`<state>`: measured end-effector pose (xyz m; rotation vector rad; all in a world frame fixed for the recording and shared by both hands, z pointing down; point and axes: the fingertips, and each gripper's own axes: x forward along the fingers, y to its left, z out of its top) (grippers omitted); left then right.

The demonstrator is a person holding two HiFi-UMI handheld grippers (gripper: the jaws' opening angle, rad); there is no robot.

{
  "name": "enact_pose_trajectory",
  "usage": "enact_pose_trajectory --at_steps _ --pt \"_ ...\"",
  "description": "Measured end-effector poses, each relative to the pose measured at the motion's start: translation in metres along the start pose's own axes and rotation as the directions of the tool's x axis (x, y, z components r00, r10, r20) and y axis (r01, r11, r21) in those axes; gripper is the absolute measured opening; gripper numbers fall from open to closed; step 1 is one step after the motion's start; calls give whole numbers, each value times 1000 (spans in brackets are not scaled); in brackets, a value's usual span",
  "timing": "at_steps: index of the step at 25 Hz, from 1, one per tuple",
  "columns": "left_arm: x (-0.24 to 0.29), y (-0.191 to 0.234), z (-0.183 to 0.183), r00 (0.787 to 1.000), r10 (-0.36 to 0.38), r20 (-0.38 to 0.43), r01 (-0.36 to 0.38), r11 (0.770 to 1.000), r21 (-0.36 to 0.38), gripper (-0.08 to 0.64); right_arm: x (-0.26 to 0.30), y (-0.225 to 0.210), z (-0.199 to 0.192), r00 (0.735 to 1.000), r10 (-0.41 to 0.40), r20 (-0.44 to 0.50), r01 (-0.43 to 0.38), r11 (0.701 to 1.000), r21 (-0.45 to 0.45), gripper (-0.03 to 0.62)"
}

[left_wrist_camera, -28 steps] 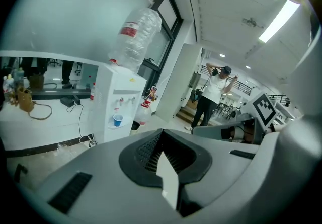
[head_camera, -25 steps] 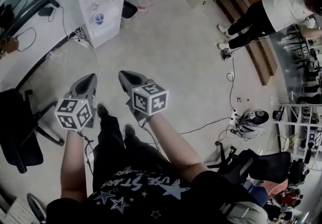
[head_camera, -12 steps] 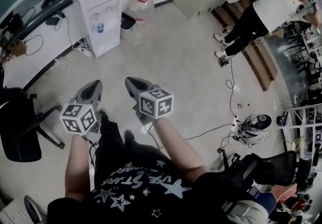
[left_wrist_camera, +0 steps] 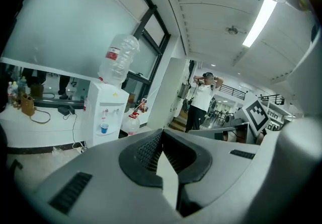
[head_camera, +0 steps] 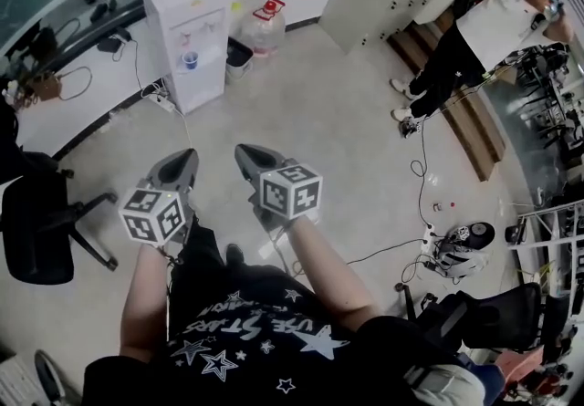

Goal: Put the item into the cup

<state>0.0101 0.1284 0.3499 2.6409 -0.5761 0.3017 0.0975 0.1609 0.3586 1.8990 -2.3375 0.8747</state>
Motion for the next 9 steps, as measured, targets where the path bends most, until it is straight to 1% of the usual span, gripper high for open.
enact_pose_trajectory --at_steps 5,9 --pt "-5 -5 -2 1000 0 4 0 1000 5 8 -2 7 0 1000 11 -8 -11 1000 -26 0" --pt "-3 -5 -3 1000 -6 -1 6 1000 3 8 0 8 1 1000 22 -7 -22 999 -27 0"
